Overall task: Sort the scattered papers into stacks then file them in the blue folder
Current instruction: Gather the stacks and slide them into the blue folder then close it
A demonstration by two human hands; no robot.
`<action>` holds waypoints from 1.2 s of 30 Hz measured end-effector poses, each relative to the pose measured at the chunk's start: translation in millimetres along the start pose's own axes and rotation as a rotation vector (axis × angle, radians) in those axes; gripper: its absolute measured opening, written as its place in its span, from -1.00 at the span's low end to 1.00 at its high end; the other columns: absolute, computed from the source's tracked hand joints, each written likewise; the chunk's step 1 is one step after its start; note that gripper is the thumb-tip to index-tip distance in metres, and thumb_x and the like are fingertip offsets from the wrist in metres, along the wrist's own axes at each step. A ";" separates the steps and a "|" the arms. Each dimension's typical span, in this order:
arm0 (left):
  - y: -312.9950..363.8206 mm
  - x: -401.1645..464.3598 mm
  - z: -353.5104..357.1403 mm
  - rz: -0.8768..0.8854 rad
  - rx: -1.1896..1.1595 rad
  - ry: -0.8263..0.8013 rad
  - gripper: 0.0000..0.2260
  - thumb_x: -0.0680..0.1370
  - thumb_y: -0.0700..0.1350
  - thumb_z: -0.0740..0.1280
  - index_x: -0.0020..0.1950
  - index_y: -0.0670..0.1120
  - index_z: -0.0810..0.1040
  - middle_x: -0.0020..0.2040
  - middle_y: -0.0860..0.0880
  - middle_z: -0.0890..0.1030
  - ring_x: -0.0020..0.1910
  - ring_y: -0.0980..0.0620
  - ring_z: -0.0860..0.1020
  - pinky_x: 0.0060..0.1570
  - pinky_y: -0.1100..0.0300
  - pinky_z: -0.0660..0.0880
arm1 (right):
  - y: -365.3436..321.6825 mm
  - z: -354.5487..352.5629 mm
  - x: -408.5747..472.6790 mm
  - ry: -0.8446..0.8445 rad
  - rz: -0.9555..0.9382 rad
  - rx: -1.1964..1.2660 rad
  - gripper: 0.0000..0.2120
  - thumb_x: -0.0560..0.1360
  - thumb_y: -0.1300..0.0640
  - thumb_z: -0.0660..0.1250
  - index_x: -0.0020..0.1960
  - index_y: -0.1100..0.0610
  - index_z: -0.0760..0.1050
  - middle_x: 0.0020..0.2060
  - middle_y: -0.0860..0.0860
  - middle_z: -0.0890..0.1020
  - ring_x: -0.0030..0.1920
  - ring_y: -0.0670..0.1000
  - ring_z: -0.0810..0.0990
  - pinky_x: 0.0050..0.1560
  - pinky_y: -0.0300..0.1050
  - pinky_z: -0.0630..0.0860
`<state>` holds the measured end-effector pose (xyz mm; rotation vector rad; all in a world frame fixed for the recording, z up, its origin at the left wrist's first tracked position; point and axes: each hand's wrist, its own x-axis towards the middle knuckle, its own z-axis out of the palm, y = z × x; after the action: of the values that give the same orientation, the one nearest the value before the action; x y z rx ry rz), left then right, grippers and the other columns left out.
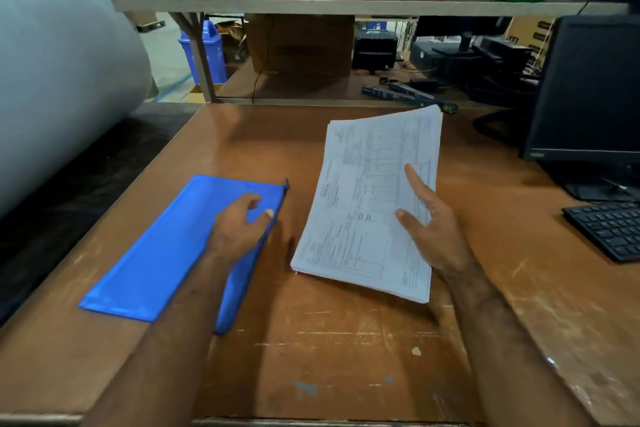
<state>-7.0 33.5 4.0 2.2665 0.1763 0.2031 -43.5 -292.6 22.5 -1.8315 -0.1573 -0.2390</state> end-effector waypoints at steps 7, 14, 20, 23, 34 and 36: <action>-30.9 -29.0 0.8 0.052 0.779 -0.129 -0.36 0.46 0.50 0.21 0.42 0.19 0.47 0.44 0.05 0.43 0.41 -0.08 0.38 0.22 -0.23 0.39 | -0.7 4.8 3.2 0.125 -0.045 -0.012 -0.29 0.60 0.26 0.37 0.46 -0.40 0.21 0.27 -0.55 0.38 0.30 -0.33 0.43 0.13 -0.31 0.53; 17.7 -8.1 26.8 0.178 0.738 -0.073 -0.80 0.53 -0.05 0.31 0.02 -0.14 0.63 0.06 -0.13 0.60 0.08 -0.20 0.59 -0.06 0.03 0.52 | -1.4 -9.0 -1.9 0.260 -0.039 0.007 -0.28 0.59 0.22 0.40 0.56 -0.31 0.21 0.47 -0.28 0.39 0.42 -0.13 0.43 0.30 0.06 0.57; 23.4 16.6 24.2 0.083 0.321 -0.022 -0.79 0.44 -0.01 0.39 -0.20 -0.14 0.71 -0.19 -0.13 0.71 -0.07 -0.19 0.65 -0.12 0.10 0.50 | -8.3 -27.1 -3.6 0.349 -0.031 0.102 -0.26 0.60 0.24 0.39 0.57 -0.32 0.18 0.44 -0.32 0.41 0.38 -0.12 0.48 0.27 0.11 0.59; 24.9 17.6 25.3 0.045 0.247 -0.035 -0.89 0.45 -0.12 0.40 -0.15 -0.11 0.71 -0.21 -0.09 0.71 -0.09 -0.10 0.64 -0.11 0.18 0.48 | -11.9 -25.9 -1.6 0.379 -0.019 0.151 -0.26 0.59 0.25 0.39 0.56 -0.31 0.20 0.42 -0.31 0.44 0.35 -0.12 0.51 0.23 0.08 0.62; 15.5 18.5 30.9 -0.194 -0.237 -0.125 -0.88 0.45 -0.20 0.57 -0.21 -0.15 0.66 -0.33 -0.04 0.59 -0.42 0.07 0.46 -0.49 0.31 0.37 | -9.9 -20.4 -3.7 0.421 0.029 0.216 -0.26 0.58 0.29 0.40 0.58 -0.23 0.23 0.32 -0.38 0.49 0.29 -0.16 0.55 0.12 -0.16 0.65; 17.8 16.0 31.6 -0.248 -0.359 -0.164 -0.89 0.51 -0.16 0.52 -0.13 -0.17 0.63 -0.30 -0.06 0.55 -0.43 0.08 0.43 -0.58 0.34 0.37 | -10.3 -21.6 -4.6 0.429 0.035 0.217 -0.26 0.58 0.29 0.40 0.58 -0.23 0.23 0.35 -0.33 0.49 0.29 -0.14 0.55 0.11 -0.12 0.66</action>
<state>16.1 1.7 -1.3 1.8739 0.3061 -0.0775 -52.1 -310.5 36.6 -1.5291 0.1444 -0.5610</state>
